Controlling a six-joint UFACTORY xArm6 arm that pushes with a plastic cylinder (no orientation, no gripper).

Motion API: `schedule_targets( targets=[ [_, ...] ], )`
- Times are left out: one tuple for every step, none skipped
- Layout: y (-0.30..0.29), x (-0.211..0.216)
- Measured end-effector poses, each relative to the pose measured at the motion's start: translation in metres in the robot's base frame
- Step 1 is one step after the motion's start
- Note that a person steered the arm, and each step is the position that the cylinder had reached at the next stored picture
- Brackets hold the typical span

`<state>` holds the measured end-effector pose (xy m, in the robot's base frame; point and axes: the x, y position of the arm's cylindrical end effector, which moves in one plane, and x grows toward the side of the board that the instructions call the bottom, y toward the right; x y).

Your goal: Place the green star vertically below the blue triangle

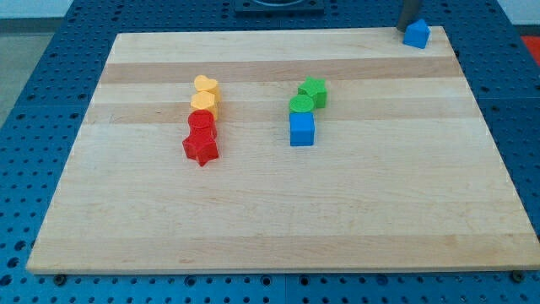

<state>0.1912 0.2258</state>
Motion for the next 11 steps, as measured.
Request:
schedule_targets(
  targets=[
    [-0.007,0.0],
    [-0.035,0.0],
    [-0.088,0.003],
    [-0.138,0.027],
    [-0.175,0.072],
    [-0.197,0.103],
    [-0.216,0.128],
    [-0.225,0.154],
    [-0.225,0.173],
    [-0.21,0.182],
    [-0.194,0.182]
  ],
)
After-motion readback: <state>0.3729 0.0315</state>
